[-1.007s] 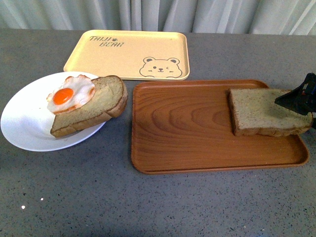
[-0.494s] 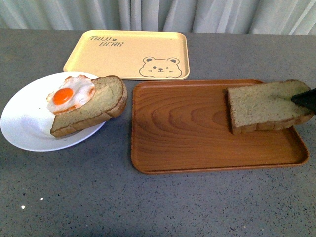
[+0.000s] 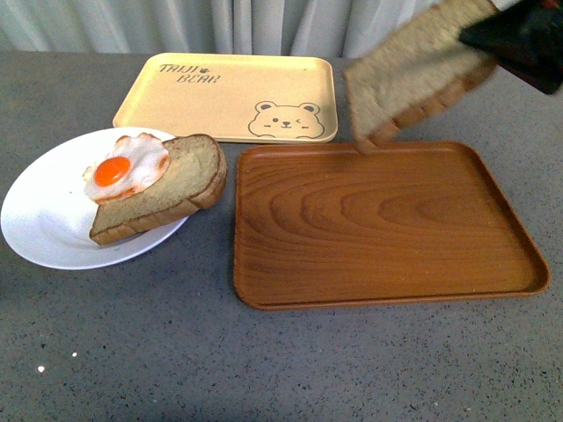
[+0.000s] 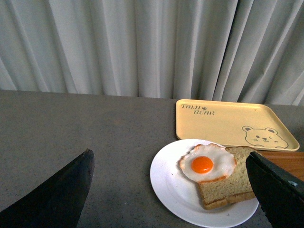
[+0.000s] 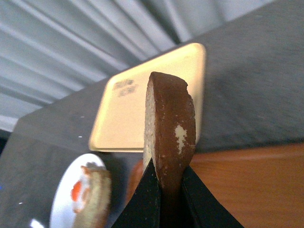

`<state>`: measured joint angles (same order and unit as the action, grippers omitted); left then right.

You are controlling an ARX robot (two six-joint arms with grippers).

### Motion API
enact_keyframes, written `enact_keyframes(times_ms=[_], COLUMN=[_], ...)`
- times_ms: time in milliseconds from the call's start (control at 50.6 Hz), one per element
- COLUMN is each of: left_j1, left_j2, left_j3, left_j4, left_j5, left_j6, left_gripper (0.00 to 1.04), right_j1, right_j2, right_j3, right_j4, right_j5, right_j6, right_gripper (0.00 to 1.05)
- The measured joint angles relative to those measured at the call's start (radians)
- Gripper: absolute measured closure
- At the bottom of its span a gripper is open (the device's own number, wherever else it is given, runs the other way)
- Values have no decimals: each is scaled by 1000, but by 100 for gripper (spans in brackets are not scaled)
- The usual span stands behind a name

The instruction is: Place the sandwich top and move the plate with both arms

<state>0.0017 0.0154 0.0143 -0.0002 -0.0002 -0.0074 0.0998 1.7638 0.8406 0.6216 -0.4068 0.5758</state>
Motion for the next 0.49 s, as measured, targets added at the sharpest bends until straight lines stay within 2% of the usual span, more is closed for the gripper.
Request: enact_keyframes(times_ms=[276, 494], left_j1=[0, 0], left_j2=[0, 0], left_j3=[0, 0], left_j4=[0, 0], left_j5=[0, 0], left_j6=[0, 0], left_gripper=[9, 9], right_j1=[311, 447], right_j2=[218, 357], right_j3=[341, 443], right_j4=[-45, -63], right_j5=[64, 106], right_j6=[87, 122], right_gripper=[102, 102])
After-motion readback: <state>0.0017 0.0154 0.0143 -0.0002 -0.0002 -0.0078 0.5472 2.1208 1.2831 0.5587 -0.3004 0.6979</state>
